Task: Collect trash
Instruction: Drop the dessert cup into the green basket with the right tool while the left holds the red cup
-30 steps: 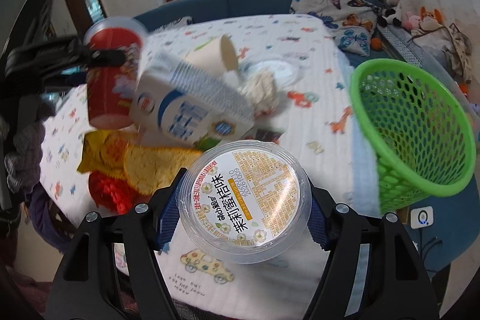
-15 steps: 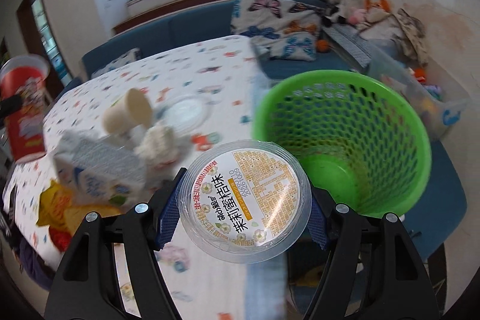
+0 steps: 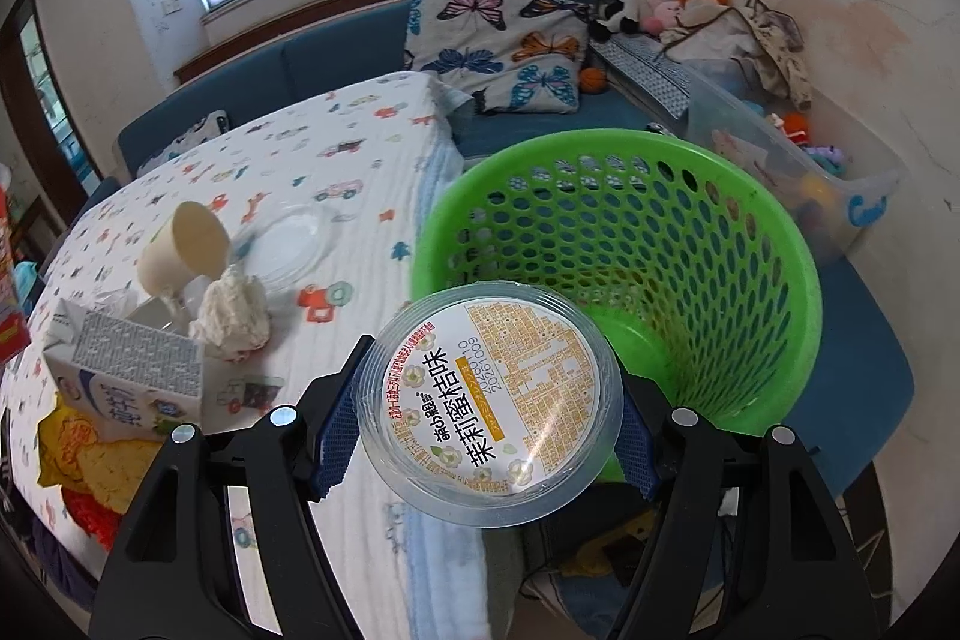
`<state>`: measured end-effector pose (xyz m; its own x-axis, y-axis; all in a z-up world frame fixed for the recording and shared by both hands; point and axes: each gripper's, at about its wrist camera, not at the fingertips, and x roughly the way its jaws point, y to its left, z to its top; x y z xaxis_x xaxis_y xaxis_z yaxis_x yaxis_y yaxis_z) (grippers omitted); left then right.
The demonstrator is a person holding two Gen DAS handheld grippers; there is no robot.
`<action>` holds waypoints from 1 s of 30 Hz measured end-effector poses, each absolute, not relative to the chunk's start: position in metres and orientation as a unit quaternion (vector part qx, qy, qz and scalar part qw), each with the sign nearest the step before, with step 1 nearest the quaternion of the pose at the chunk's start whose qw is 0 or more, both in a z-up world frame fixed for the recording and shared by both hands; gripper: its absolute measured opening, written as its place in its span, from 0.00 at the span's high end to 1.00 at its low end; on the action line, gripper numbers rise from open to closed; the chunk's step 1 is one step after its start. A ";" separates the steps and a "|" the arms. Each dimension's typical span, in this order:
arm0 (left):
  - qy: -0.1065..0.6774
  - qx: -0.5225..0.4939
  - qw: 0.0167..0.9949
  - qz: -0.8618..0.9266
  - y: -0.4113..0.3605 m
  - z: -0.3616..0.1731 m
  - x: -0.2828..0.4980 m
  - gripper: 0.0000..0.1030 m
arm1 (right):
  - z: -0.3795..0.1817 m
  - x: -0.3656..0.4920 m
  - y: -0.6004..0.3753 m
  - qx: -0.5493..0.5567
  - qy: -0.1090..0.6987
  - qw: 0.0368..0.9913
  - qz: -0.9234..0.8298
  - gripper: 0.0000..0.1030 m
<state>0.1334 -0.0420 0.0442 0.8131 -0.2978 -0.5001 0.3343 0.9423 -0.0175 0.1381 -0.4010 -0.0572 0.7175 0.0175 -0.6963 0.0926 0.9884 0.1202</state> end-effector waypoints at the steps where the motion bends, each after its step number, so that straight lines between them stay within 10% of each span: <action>1: 0.251 0.044 0.953 -0.166 -0.043 0.043 0.132 0.29 | -0.058 0.139 -0.403 0.074 0.376 0.923 -0.024 0.32; 30: 0.185 0.143 0.960 -0.151 -0.046 0.003 0.109 0.29 | -0.082 0.176 -0.422 0.074 0.406 0.908 -0.076 0.32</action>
